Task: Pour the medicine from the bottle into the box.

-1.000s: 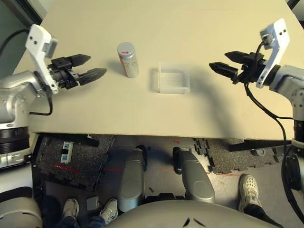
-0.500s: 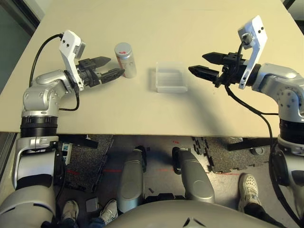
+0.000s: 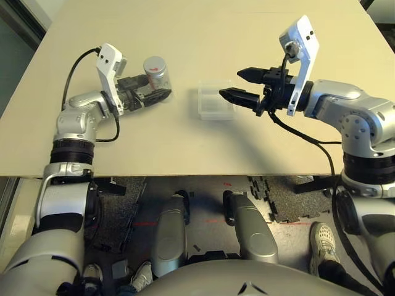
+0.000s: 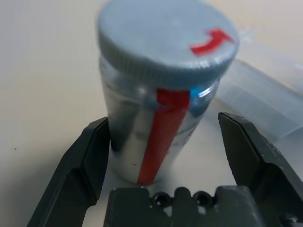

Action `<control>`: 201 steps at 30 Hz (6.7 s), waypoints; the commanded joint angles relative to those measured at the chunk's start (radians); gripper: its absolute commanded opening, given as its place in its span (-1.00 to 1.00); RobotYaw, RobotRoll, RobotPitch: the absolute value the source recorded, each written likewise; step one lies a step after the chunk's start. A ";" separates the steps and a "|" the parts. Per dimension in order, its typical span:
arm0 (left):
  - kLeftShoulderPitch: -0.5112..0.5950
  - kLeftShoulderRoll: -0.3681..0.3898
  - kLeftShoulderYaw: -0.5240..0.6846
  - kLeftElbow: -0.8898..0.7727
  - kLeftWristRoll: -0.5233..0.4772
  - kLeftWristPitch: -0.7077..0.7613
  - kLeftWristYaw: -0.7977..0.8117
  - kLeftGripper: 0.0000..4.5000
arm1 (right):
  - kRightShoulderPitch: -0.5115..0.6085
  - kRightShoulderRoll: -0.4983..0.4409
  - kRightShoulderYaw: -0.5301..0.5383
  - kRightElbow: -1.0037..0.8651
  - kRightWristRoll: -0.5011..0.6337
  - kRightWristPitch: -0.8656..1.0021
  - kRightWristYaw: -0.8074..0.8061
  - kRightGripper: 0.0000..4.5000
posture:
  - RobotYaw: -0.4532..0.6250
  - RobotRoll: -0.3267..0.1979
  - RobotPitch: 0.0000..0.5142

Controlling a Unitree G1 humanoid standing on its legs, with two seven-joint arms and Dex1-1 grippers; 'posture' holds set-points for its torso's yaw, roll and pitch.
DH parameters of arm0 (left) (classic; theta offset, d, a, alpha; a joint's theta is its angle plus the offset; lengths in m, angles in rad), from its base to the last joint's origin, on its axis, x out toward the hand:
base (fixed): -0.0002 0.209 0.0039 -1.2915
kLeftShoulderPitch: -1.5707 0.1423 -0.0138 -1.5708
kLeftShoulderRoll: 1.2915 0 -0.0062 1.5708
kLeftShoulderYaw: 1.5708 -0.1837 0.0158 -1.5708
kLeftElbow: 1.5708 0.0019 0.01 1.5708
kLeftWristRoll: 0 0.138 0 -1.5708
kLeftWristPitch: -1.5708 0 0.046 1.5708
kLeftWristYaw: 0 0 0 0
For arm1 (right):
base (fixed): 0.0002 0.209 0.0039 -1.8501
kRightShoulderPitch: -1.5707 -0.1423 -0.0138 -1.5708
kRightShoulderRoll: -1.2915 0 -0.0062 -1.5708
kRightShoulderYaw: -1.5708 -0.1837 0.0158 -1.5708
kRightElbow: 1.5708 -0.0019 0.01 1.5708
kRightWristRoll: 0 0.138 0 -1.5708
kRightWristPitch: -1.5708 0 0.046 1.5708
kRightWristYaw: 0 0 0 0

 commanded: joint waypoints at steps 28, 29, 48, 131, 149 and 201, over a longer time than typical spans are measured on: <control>-0.112 -0.122 -0.070 -0.105 0.024 -0.008 -0.122 0.10 | -0.187 0.149 0.096 0.144 -0.183 -0.224 -0.101 1.00 | -0.25 0.25 -0.33; -0.117 -0.126 -0.076 -0.104 0.026 -0.004 -0.130 0.10 | -0.191 0.153 0.102 0.149 -0.190 -0.230 -0.096 1.00 | -0.25 0.25 -0.33; -0.161 -0.160 -0.119 -0.104 0.042 0.017 -0.150 0.10 | -0.203 0.164 0.149 0.156 -0.247 -0.273 -0.043 1.00 | -0.28 0.25 -0.29; -0.107 -0.085 -0.199 -0.418 -0.035 0.110 -0.287 0.10 | -0.248 -0.042 0.105 0.172 -0.103 -0.237 0.251 1.00 | -0.23 0.25 -0.28; -0.125 -0.065 -0.182 -0.313 -0.017 0.059 -0.272 0.10 | -0.097 -0.178 -0.093 -0.019 0.049 -0.038 0.154 1.00 | -0.29 0.25 -0.26; -0.155 -0.099 -0.175 -0.214 0.008 0.004 -0.274 0.10 | -0.115 -0.158 -0.104 -0.018 0.055 -0.009 0.078 1.00 | -0.33 0.25 -0.26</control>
